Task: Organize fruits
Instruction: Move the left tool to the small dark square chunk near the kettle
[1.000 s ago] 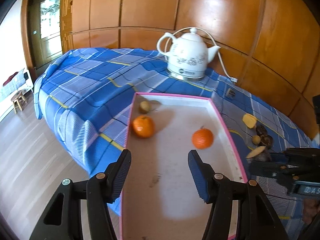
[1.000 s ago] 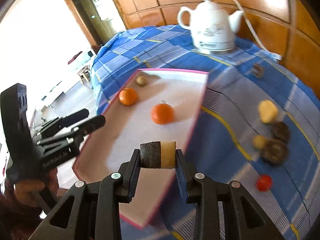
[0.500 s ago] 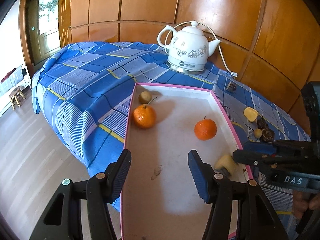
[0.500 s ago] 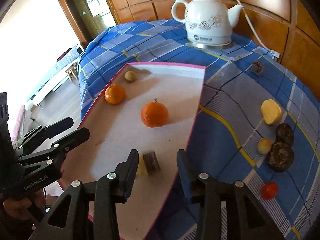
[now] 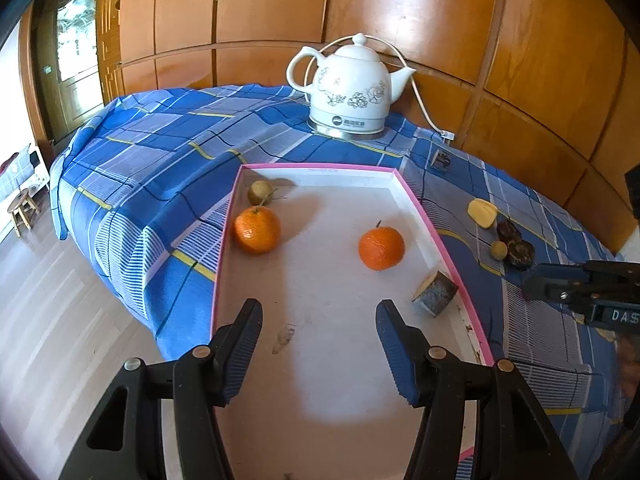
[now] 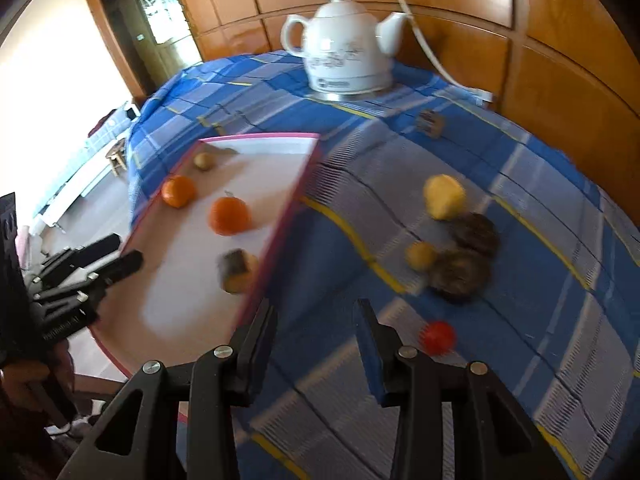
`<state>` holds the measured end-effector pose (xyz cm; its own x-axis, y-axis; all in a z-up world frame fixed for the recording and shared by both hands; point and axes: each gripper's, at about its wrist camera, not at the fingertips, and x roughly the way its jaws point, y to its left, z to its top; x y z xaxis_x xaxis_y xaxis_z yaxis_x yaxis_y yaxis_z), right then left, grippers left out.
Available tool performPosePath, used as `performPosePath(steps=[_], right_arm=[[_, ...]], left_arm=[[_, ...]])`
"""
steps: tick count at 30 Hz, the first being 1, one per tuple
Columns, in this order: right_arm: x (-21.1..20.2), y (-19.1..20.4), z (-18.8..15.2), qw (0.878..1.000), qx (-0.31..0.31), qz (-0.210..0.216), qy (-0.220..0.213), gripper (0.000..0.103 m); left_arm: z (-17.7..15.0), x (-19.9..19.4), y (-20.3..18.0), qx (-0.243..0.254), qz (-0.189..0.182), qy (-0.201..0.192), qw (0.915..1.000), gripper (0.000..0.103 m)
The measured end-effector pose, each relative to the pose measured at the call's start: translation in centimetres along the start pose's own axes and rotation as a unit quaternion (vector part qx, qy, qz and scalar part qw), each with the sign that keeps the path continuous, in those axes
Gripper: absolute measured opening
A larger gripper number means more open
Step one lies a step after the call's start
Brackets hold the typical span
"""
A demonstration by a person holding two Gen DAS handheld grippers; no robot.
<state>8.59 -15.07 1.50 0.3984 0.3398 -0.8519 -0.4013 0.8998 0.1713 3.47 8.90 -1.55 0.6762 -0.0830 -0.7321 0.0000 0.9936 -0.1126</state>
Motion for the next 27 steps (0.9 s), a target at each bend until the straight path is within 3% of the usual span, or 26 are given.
performPosePath(steps=[17,27], right_arm=[[-3.2,-12.5,-3.1,0.992,0.063,-0.108,0.014,0.04],[-3.1,-17.5,-4.3,0.981,0.157,-0.11,0.013,0.04]], left_arm=[[2.7,0.3,-3.5,0.053,-0.019,0.002,0.9984,0.06],[8.0,3.2,-8.2,0.08,-0.054,0.015,0.9952,0.06]])
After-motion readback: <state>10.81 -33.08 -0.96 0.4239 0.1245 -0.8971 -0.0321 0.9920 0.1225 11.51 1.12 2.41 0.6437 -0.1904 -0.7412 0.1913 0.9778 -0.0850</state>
